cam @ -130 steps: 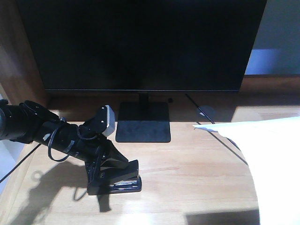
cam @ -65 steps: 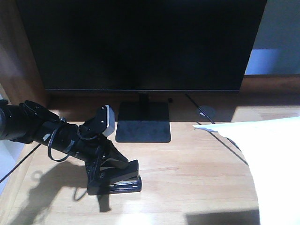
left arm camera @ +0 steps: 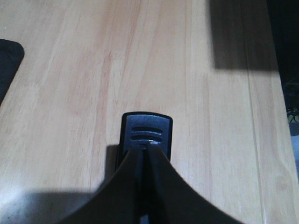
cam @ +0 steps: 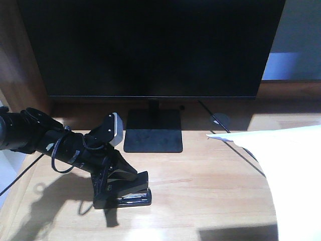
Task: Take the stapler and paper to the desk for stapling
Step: 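Set the stapler down on the desk in front of the monitor stand, then swing the white paper with the right gripper down onto the desk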
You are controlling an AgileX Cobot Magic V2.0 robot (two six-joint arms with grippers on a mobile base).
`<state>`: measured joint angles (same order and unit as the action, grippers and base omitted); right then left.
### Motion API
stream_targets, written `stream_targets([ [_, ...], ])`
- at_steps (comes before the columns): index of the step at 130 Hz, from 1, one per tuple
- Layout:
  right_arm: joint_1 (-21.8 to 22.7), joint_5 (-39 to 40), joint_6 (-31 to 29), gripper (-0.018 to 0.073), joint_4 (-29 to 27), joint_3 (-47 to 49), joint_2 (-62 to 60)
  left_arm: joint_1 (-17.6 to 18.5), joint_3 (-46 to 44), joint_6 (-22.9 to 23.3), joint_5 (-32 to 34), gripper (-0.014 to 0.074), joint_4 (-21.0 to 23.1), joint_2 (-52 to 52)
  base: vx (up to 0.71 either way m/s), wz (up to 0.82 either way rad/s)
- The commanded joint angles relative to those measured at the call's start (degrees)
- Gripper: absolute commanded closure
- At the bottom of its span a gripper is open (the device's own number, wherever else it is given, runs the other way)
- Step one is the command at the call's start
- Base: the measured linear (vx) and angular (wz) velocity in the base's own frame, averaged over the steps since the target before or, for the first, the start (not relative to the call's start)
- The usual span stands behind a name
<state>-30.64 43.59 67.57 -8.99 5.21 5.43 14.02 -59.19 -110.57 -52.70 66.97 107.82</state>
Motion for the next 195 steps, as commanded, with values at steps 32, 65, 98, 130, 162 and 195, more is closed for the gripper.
stream_targets([
  [32,0.3,3.4,-0.6,0.0565,1.1,1.6,0.7,0.2,-0.8,0.6,-2.1,0.0604,2.6,-2.6,0.00,0.00],
  [65,0.3,4.2,-0.9,0.0565,-4.2,1.6,0.7,0.2,-0.8,0.6,-2.1,0.0604,2.6,-2.6,0.00,0.00],
  [98,0.3,6.5,-8.3,0.0565,-6.1,2.8,4.4,0.2,-0.8,0.6,-2.1,0.0604,2.6,-2.6,0.00,0.00],
  [130,0.3,9.1,-11.2,0.0561,-7.6,5.6,14.9,0.2,-0.8,0.6,-2.1,0.0604,2.6,-2.6,0.00,0.00],
  [162,0.3,19.6,-10.7,0.0562,-9.2,5.8,28.2,0.2,-0.8,0.6,-2.1,0.0604,2.6,-2.6,0.00,0.00],
  [195,0.4,26.1,-10.5,0.0562,-11.1,5.8,38.8,0.2,-0.8,0.6,-2.1,0.0604,2.6,-2.6,0.00,0.00],
])
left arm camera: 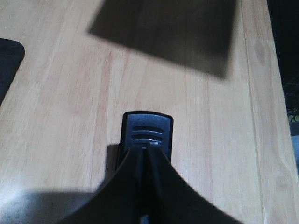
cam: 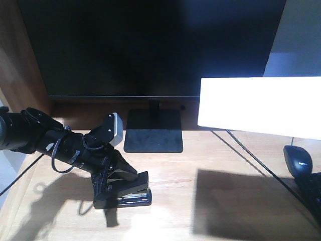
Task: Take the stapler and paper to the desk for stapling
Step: 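Swing the white paper with the right gripper down onto the desk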
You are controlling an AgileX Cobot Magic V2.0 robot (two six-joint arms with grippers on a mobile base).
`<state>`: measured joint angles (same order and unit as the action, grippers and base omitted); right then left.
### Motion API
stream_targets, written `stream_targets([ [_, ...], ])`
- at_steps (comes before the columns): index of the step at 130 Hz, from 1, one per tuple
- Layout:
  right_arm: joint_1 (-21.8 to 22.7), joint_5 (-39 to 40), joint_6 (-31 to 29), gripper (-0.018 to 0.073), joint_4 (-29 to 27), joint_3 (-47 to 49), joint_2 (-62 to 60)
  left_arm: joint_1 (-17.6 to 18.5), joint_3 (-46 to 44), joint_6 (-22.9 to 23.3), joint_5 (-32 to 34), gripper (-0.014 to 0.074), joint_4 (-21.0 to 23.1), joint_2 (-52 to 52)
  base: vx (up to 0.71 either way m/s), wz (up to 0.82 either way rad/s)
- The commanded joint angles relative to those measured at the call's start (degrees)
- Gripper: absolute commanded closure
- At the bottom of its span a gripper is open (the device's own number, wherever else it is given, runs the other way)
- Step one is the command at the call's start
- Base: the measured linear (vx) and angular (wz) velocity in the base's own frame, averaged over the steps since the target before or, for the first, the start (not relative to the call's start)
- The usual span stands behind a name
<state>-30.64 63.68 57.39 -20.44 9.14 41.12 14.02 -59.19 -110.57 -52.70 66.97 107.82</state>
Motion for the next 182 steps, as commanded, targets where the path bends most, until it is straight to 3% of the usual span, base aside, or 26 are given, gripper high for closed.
stream_targets([
  [1,0.4,6.1,-0.3,0.0562,0.3,1.8,3.3,0.2,-0.8,0.6,-2.1,0.0604,2.6,-2.6,0.00,0.00],
  [29,5.8,6.5,2.4,0.0562,4.2,2.1,8.5,0.2,-0.8,0.6,-2.1,0.0604,2.6,-2.6,0.00,0.00],
  [59,19.7,8.7,16.1,0.0562,20.4,4.0,15.2,0.2,-0.8,0.6,-2.1,0.0604,2.6,-2.6,0.00,0.00],
  [87,36.4,10.4,32.6,0.0562,40.5,5.5,21.9,0.2,-0.8,0.6,-2.1,0.0604,2.6,-2.6,0.00,0.00],
  [98,43.9,12.5,40.2,0.0562,52.6,6.7,25.7,0.2,-0.8,0.6,-2.1,0.0604,2.6,-2.6,0.00,0.00],
  [118,52.2,13.5,49.1,0.0562,72.5,10.4,31.1,0.2,-0.8,0.6,-2.1,0.0604,2.6,-2.6,0.00,0.00],
  [133,54.7,13.5,52.1,0.0562,85.3,14.0,34.4,0.2,-0.8,0.6,-2.1,0.0604,2.6,-2.6,0.00,0.00],
  [158,54.6,13.5,55.7,0.0562,105.7,19.8,38.9,0.2,-0.8,0.6,-2.1,0.0604,2.6,-2.6,0.00,0.00],
  [182,54.5,13.5,56.7,0.0562,113.4,20.6,40.7,0.2,-0.8,0.6,-2.1,0.0604,2.6,-2.6,0.00,0.00],
])
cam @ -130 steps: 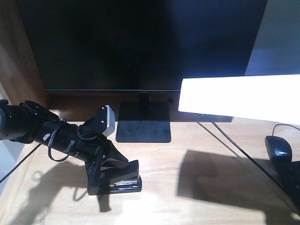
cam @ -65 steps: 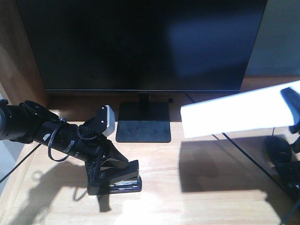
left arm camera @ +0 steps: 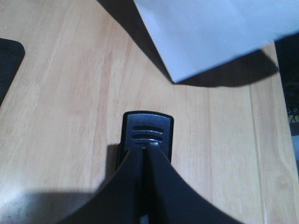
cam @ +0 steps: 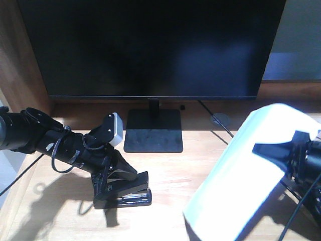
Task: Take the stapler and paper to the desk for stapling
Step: 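Swing the white paper with the right gripper down onto the desk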
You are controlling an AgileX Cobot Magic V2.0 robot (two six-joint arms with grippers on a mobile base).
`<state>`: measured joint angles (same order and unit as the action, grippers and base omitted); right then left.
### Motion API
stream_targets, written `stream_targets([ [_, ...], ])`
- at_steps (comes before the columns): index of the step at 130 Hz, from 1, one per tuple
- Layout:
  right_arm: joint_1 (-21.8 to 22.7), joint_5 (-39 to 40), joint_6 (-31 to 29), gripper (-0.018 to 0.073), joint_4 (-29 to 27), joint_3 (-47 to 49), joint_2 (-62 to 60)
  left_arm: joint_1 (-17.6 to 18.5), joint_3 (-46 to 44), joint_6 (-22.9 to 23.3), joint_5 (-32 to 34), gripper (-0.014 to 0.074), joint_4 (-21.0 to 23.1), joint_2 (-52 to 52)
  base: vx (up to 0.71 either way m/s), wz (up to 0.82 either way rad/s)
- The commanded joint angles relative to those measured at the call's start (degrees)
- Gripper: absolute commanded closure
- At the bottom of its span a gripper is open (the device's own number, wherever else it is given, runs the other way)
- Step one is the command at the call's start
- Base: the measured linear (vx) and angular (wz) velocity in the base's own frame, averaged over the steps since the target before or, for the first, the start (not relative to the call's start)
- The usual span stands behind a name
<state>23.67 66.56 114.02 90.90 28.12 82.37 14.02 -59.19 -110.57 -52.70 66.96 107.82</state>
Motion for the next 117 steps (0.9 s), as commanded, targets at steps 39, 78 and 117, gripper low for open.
stream_targets([
  [39,-13.9,10.5,-0.2,0.0562,2.2,1.6,-0.5,0.2,-0.8,0.6,-2.1,0.0604,2.6,-2.6,0.00,0.00],
  [78,-20.3,1.4,-0.4,0.0562,3.6,1.6,-0.5,0.2,-0.8,0.6,-2.1,0.0604,2.6,-2.6,0.00,0.00],
  [117,-20.3,-11.0,-3.0,0.0562,12.1,1.6,3.7,0.2,-0.8,0.6,-2.1,0.0604,2.6,-2.6,0.00,0.00],
])
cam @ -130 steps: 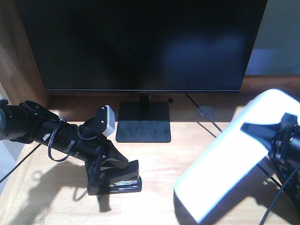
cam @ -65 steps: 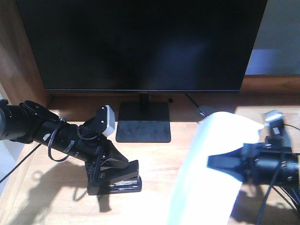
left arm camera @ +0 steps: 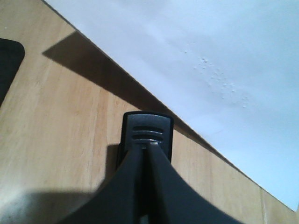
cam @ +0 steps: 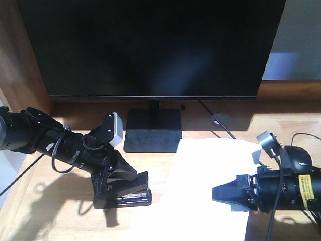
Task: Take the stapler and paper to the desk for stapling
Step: 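Swing the white paper with the right gripper down onto the desk, then slide the paper under the stapler toward the left gripper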
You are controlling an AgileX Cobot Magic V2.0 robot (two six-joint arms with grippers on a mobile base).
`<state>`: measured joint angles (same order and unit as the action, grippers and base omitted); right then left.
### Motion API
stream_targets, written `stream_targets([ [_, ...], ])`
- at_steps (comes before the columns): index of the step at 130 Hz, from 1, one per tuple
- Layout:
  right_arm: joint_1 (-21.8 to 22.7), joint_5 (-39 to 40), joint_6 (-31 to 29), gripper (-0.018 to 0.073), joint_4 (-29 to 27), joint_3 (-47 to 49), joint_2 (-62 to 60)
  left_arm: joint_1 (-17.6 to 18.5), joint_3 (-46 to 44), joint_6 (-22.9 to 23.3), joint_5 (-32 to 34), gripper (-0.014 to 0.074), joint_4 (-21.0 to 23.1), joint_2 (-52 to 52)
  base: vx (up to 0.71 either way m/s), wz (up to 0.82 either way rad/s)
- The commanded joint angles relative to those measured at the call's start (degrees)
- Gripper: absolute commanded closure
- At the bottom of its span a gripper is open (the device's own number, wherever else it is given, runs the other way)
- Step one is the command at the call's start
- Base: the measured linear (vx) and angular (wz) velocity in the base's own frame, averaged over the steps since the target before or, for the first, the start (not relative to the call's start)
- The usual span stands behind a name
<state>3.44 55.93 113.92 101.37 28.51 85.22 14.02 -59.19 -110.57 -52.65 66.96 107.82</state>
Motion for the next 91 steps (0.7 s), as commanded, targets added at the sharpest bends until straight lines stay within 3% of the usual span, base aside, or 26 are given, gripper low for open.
stream_targets([
  [1,0.0,-0.3,-3.2,0.0562,1.6,1.2,1.2,0.2,-0.8,0.6,-2.1,0.0604,2.6,-2.6,0.00,0.00],
  [53,-0.1,2.2,-16.6,0.0562,-3.1,1.3,7.3,0.2,-0.8,0.6,-2.1,0.0604,2.6,-2.6,0.00,0.00],
  [91,-0.1,3.8,-19.0,0.0562,-5.0,1.3,7.3,0.2,-0.8,0.6,-2.1,0.0604,2.6,-2.6,0.00,0.00],
])
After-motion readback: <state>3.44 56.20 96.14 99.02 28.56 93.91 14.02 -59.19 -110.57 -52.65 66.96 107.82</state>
